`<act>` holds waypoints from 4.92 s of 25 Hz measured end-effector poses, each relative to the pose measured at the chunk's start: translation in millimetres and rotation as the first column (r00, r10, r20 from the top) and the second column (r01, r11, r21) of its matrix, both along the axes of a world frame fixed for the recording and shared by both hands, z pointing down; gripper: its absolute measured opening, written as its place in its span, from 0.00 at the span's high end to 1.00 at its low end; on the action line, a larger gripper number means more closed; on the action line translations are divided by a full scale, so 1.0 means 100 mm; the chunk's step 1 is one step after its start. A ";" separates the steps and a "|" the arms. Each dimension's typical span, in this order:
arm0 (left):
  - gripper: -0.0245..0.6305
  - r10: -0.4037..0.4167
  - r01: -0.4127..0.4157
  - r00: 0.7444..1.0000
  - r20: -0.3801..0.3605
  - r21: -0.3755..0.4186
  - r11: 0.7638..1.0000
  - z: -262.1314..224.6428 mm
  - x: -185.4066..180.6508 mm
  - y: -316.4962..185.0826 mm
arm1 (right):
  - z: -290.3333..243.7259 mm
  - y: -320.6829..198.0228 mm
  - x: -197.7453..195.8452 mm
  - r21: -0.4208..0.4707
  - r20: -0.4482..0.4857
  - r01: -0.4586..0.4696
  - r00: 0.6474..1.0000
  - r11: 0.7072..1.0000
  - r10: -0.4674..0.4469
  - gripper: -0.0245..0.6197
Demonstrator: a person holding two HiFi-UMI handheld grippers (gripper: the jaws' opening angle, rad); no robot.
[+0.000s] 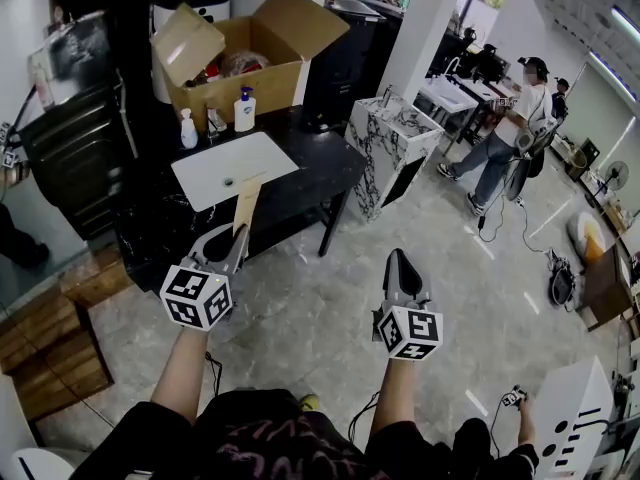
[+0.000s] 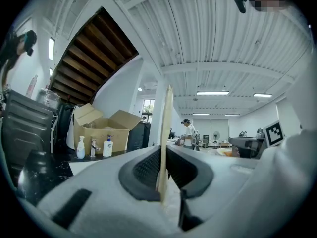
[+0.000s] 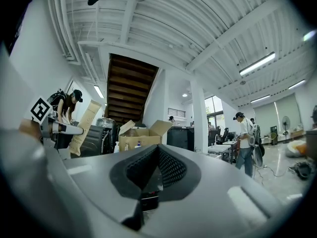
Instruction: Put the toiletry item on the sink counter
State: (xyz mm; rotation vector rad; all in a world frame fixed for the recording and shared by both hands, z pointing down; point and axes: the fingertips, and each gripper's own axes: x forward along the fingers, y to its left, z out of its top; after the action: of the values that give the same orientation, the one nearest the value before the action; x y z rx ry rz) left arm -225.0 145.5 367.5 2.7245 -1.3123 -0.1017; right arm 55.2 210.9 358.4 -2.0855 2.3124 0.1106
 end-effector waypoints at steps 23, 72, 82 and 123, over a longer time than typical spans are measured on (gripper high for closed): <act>0.92 0.061 -0.061 0.998 0.004 -0.016 0.998 0.19 -0.09 -0.18 | 0.20 -0.08 -0.13 -0.011 0.003 -0.054 0.999 0.998 0.054 0.95; 0.92 -0.050 0.054 0.996 0.071 -0.059 0.997 0.37 1.46 -2.77 | 0.47 -2.96 1.54 -0.054 0.056 0.051 0.997 0.997 -0.048 0.95; 0.92 -0.076 0.083 0.992 0.096 -0.069 0.994 0.43 1.67 -3.01 | 0.58 -3.29 1.74 -0.055 0.075 0.082 0.994 0.995 -0.078 0.95; 0.92 -0.019 0.019 1.000 -0.006 -0.123 0.992 0.54 1.53 -5.51 | 0.46 -5.80 1.38 -0.088 0.009 0.052 0.999 0.995 -0.051 0.95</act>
State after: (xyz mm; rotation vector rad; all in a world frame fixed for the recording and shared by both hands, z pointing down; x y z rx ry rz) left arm -72.1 -405.4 421.0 2.6075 -1.2974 -0.0312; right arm 192.7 -368.9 404.5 -2.0598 2.4079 0.0004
